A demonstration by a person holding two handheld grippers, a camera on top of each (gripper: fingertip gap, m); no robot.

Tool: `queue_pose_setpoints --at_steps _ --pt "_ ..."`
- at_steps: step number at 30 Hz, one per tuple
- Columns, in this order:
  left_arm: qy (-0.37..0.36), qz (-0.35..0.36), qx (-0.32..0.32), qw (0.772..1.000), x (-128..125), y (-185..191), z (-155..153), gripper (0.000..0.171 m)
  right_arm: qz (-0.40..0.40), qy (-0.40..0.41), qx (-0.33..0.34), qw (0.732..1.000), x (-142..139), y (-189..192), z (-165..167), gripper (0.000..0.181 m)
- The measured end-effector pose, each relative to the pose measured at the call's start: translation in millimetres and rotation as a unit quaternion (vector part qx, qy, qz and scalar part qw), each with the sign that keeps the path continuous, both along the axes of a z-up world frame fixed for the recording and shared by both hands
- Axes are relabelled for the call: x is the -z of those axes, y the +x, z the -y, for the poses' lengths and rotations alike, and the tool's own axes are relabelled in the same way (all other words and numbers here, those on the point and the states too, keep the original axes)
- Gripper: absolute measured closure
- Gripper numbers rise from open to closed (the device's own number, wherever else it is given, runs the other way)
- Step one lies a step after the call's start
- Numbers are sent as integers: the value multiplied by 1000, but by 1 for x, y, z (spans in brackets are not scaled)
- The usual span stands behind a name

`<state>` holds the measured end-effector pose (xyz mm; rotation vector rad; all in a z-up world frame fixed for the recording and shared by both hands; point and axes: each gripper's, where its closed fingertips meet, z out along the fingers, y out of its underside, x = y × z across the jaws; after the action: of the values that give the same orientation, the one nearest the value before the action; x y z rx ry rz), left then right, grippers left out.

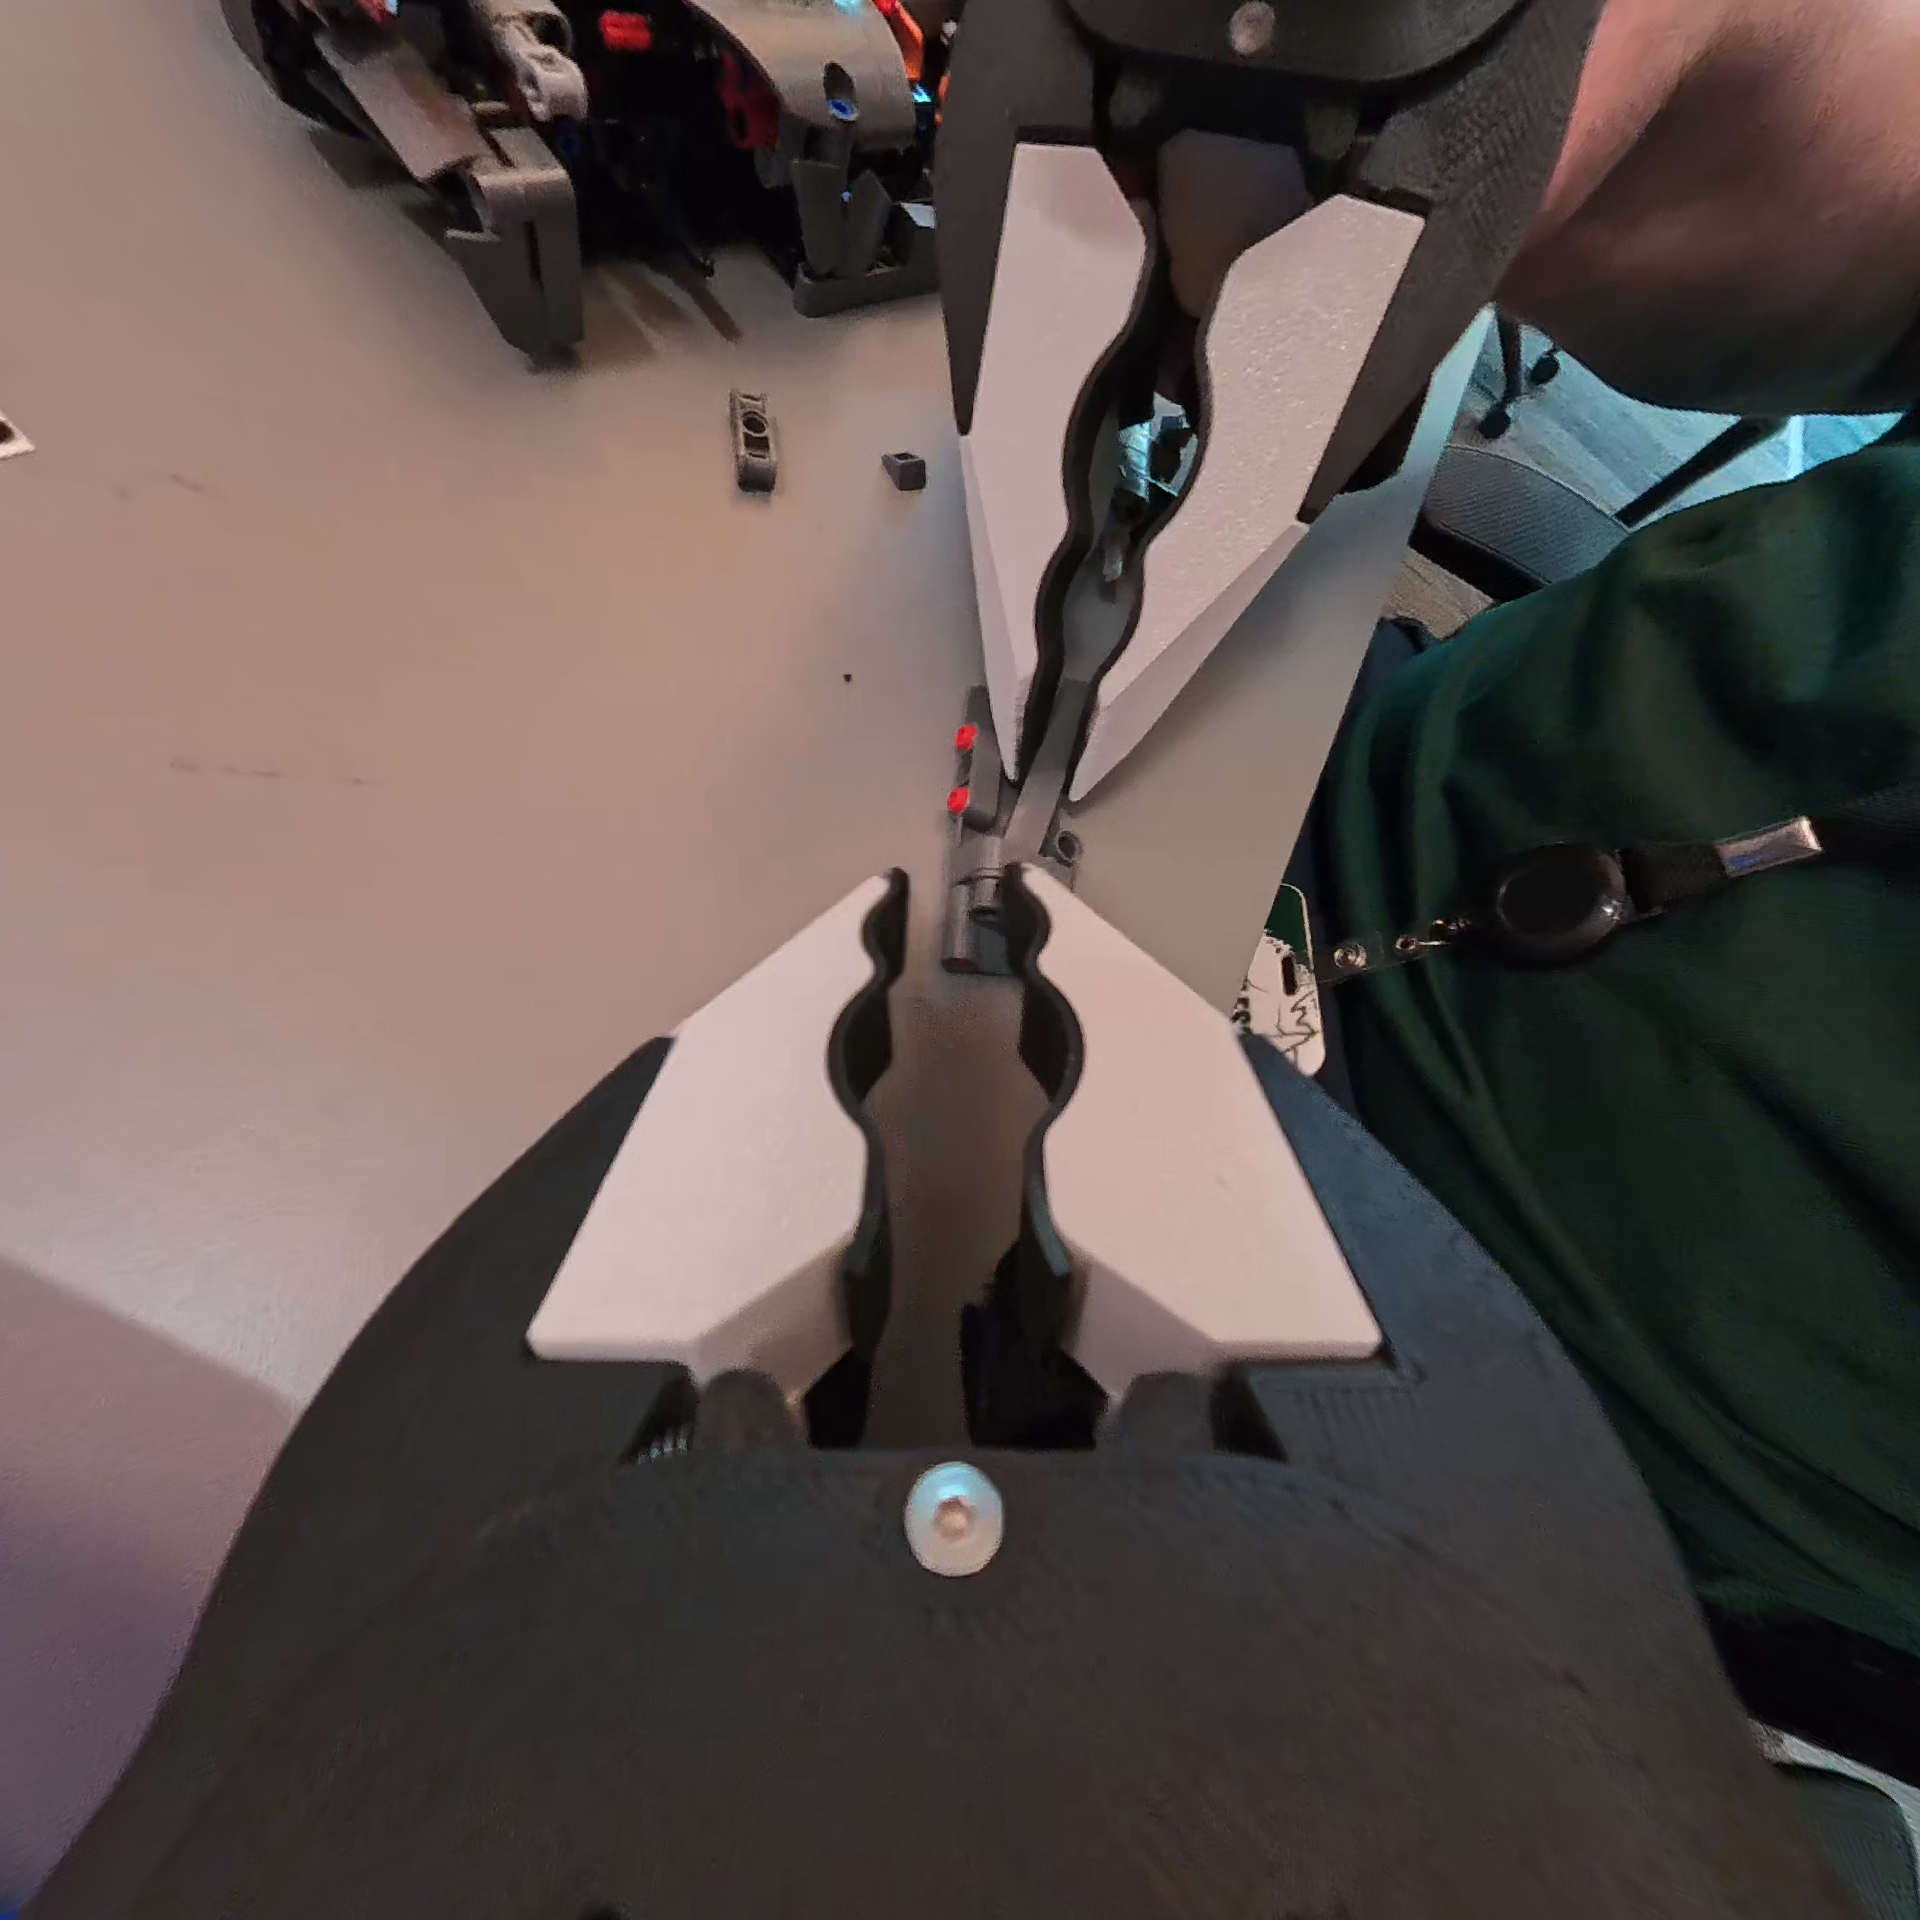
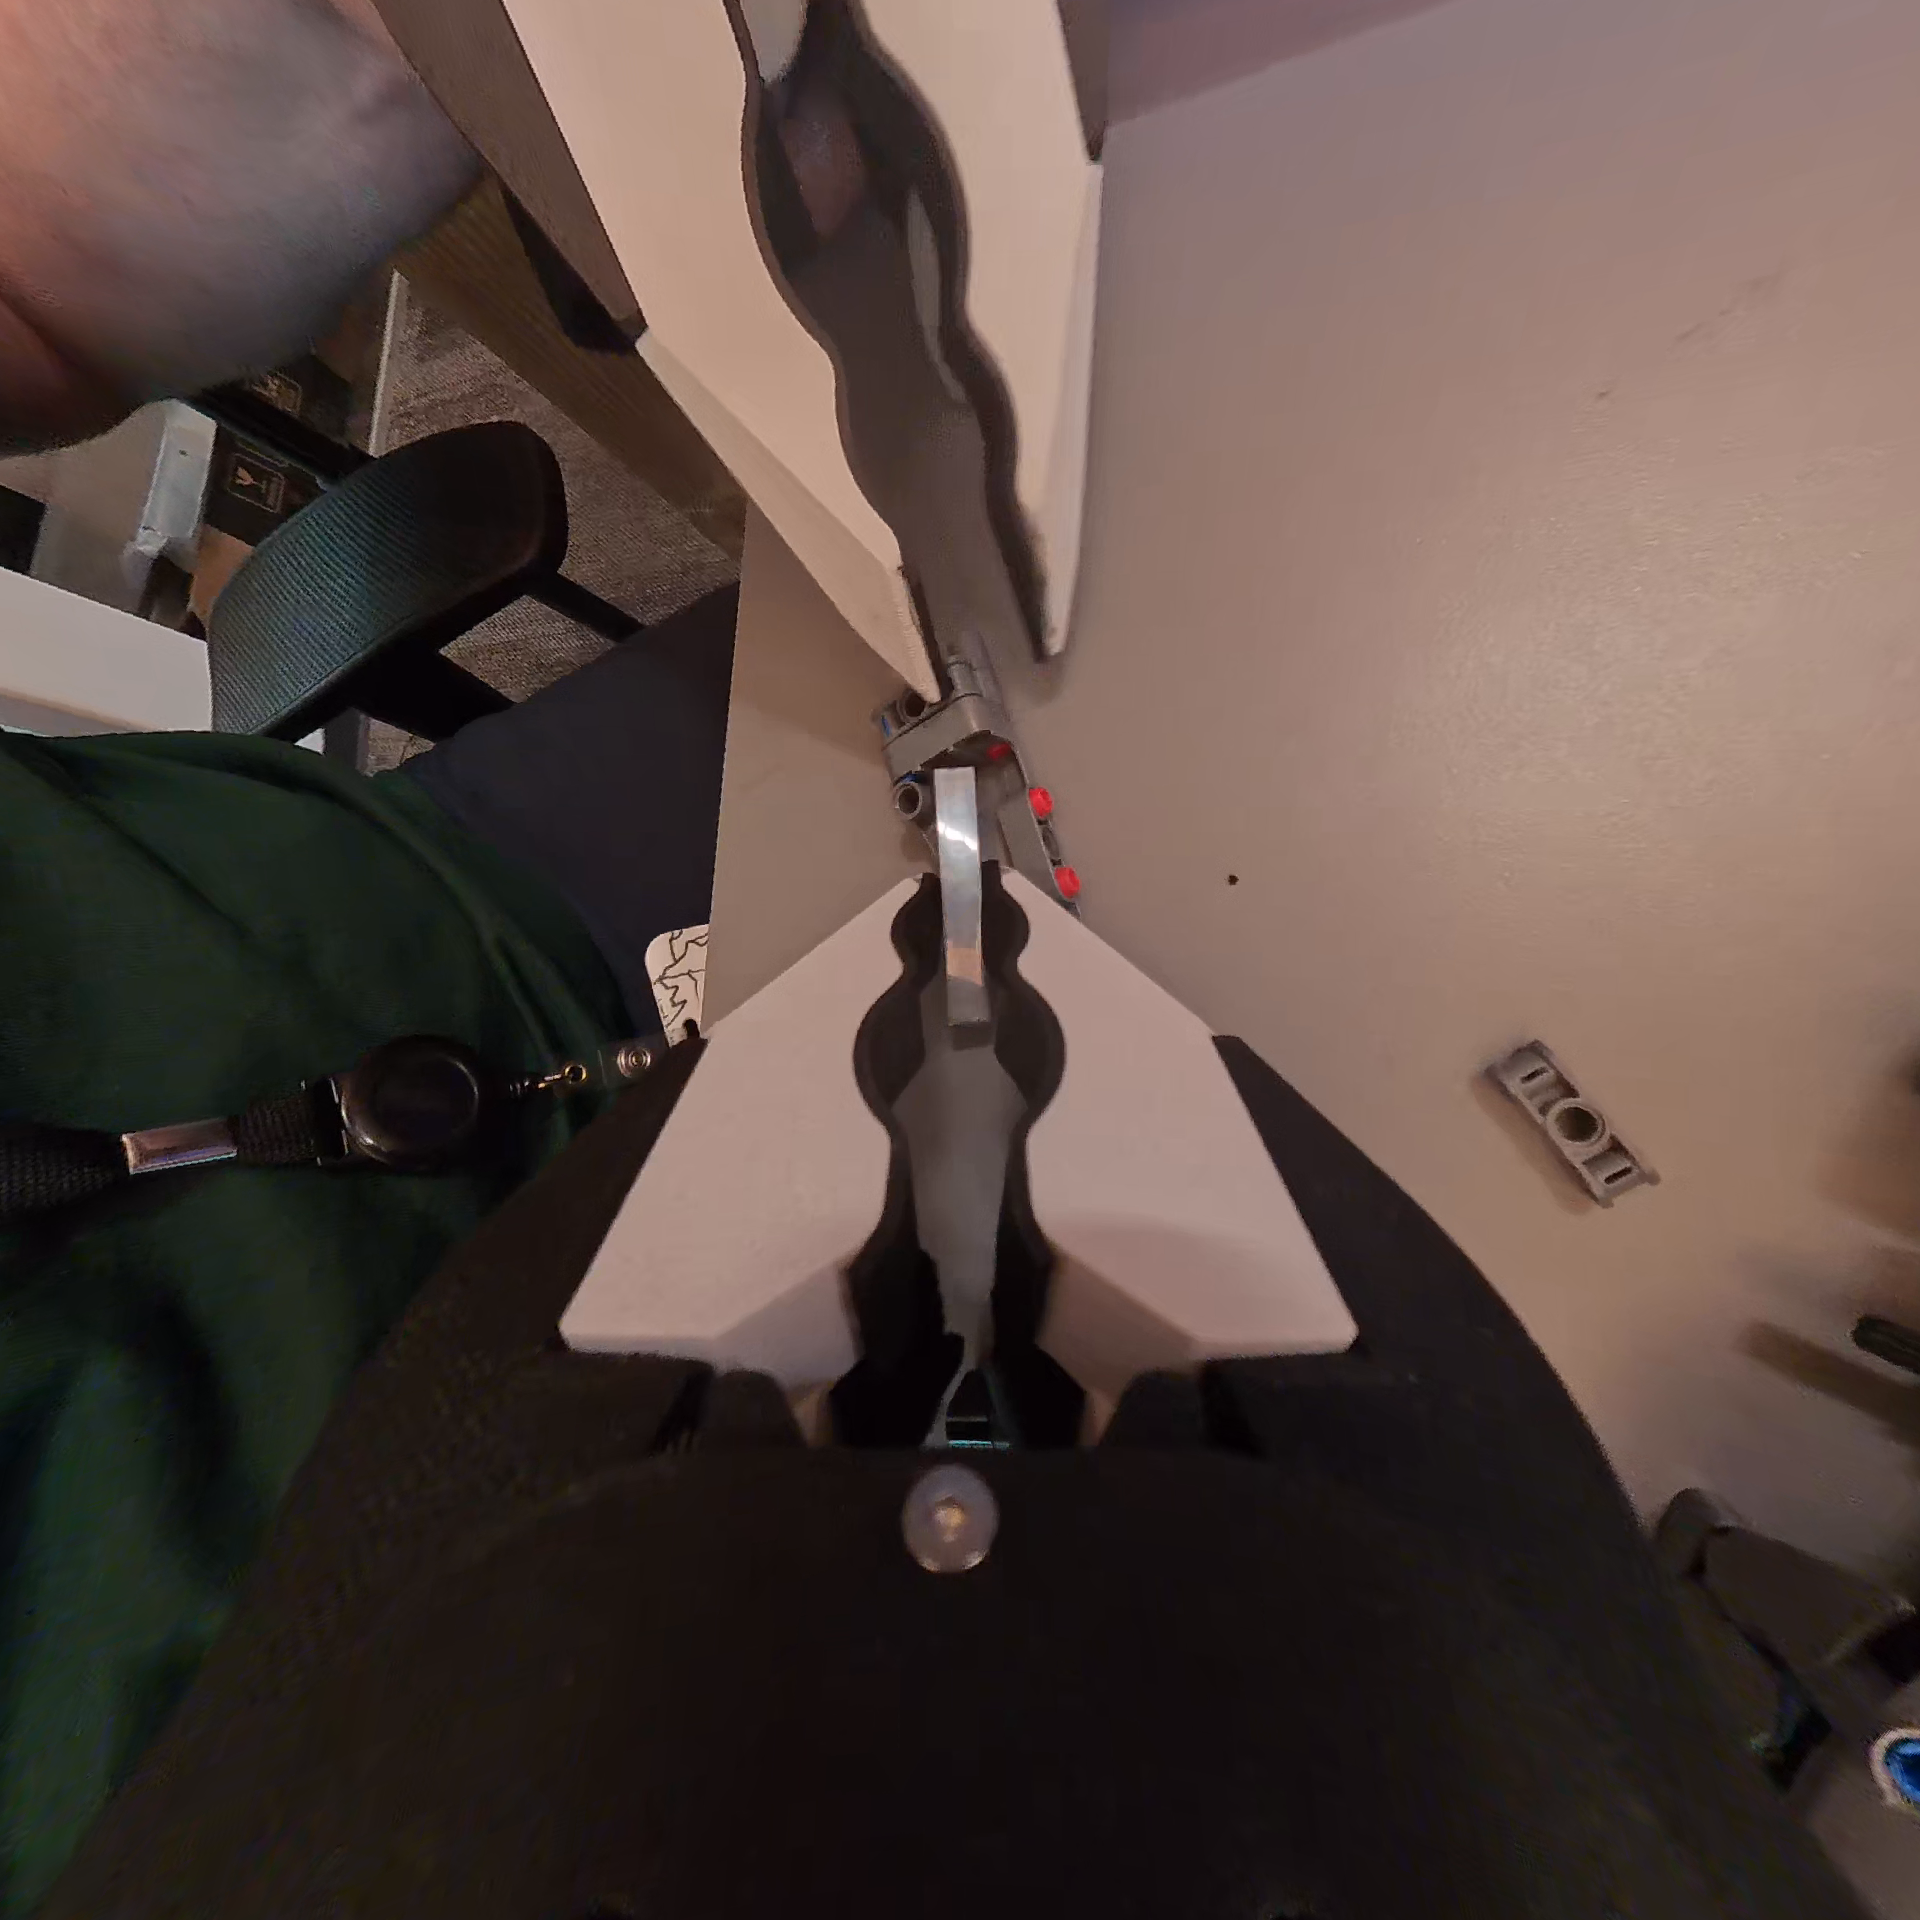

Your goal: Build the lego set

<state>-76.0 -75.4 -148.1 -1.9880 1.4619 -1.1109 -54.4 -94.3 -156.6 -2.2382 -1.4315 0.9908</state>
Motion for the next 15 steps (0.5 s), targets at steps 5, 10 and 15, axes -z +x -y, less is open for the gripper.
queue_pose_setpoints --at_steps 5,10,15 --pt "12 -16 11 1000 5 1 9 135 12 44 -10 999 1 0 1 176" --pt "32 -26 19 999 8 6 15 148 15 85 -18 996 2 0 0 175" --pt "47 -27 22 998 7 8 16 149 14 91 -17 996 0 2 1 176"
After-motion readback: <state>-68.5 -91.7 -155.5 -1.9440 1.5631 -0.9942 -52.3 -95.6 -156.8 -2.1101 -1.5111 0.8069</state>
